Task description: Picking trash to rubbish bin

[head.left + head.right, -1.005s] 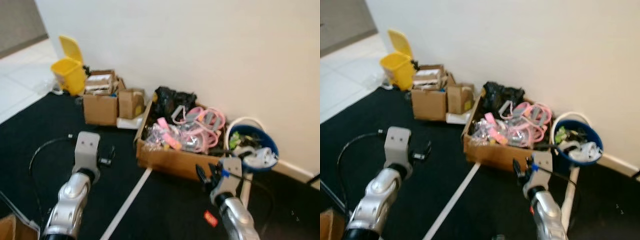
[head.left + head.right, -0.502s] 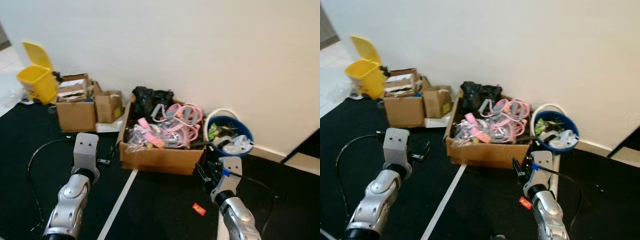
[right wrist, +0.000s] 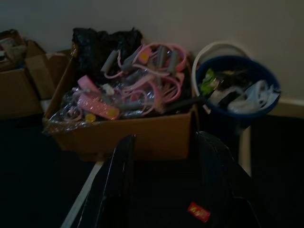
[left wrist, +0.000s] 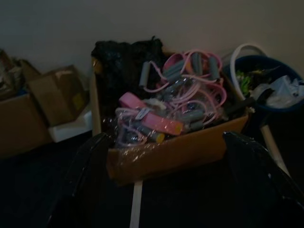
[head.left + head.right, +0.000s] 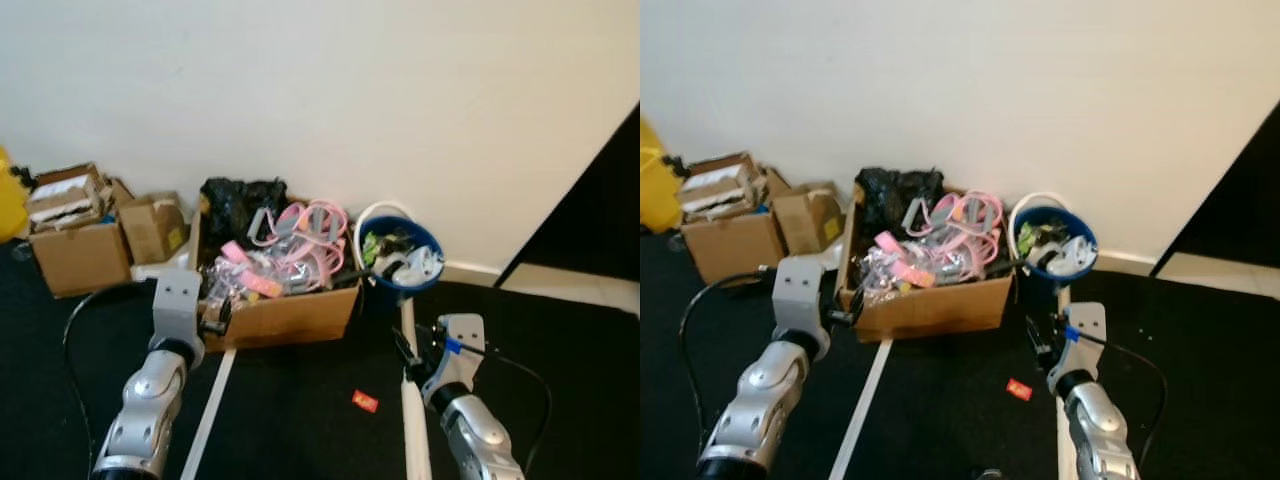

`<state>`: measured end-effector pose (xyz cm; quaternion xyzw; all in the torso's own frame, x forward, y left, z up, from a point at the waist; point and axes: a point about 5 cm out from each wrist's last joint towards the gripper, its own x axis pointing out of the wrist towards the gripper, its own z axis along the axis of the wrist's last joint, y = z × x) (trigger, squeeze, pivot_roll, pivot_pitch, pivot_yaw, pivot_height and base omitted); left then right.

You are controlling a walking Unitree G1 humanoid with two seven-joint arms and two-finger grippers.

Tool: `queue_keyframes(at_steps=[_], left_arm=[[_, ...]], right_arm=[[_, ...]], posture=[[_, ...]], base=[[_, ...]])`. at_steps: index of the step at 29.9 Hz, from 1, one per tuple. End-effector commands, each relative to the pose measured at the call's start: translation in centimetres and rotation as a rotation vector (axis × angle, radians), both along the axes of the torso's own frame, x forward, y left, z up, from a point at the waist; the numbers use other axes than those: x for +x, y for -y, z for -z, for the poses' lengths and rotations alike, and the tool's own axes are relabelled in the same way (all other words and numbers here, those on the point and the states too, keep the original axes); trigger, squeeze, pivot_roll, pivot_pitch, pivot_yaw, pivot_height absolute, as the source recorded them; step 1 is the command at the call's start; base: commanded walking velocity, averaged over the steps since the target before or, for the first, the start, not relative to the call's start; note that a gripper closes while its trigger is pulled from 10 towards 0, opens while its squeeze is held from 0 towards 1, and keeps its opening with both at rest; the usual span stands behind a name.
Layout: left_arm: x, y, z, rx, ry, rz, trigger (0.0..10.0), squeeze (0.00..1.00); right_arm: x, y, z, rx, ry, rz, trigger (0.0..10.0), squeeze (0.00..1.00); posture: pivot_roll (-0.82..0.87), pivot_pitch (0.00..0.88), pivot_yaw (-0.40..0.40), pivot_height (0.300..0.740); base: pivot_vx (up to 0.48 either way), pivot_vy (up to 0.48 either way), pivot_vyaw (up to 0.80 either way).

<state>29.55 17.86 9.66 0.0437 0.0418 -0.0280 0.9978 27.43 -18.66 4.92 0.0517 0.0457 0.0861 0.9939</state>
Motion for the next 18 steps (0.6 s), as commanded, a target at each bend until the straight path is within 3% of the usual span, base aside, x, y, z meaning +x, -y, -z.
queue_keyframes(at_steps=[1,8,18], left_arm=[[-0.37,-0.12,0.61,0.002,-0.020,-0.012,10.0,0.00],[-0.84,-0.36,1.04,0.007,-0.033,-0.009,10.0,0.00],[-0.42,0.08,0.80,0.006,-0.023,0.001,10.0,0.00]], right_arm=[[-0.50,-0.12,0.75,0.007,-0.035,-0.009,10.0,0.00],[-0.29,-0.24,0.34,0.007,-0.024,-0.008,10.0,0.00],[-0.56,-0.13,0.54,0.004,-0.029,-0.005,10.0,0.00]], posture=[[0.01,0.117,-0.026,0.740],[-0.01,0.116,-0.023,0.740],[-0.01,0.106,-0.019,0.740]], base=[[0.000,0.000,-0.54],[0.000,0.000,-0.54],[0.000,0.000,-0.54]])
